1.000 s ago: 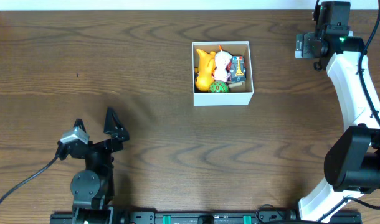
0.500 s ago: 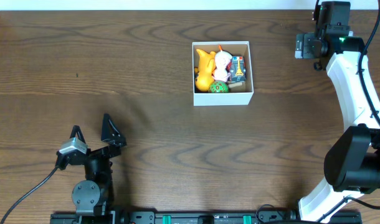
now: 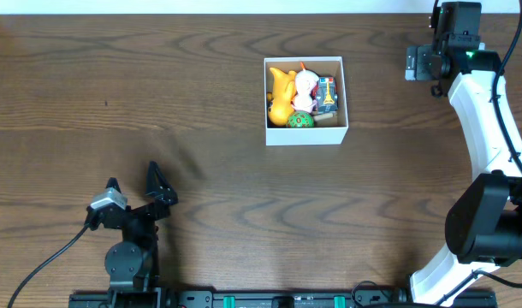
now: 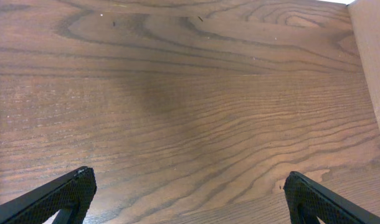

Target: Pack container

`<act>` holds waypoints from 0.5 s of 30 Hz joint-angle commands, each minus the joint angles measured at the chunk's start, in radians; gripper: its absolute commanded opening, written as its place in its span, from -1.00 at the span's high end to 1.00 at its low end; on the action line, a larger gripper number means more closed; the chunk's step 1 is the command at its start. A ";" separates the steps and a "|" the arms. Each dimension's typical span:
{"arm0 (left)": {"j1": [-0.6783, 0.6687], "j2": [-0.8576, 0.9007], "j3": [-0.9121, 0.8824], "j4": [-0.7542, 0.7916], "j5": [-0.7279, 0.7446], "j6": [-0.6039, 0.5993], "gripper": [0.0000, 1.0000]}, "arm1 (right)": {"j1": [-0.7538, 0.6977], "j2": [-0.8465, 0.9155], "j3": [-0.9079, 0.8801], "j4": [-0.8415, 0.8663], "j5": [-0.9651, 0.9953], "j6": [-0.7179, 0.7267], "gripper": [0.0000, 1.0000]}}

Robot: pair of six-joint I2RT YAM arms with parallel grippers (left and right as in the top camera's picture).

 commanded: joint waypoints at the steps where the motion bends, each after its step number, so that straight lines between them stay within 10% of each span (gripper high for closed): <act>1: 0.006 -0.008 -0.003 -0.027 0.013 0.017 -0.96 | -0.003 0.000 0.013 0.000 0.003 0.013 -0.96; 15: 0.005 -0.002 -0.003 -0.127 0.011 0.117 -0.96 | -0.003 0.000 0.013 0.000 0.003 0.013 -0.98</act>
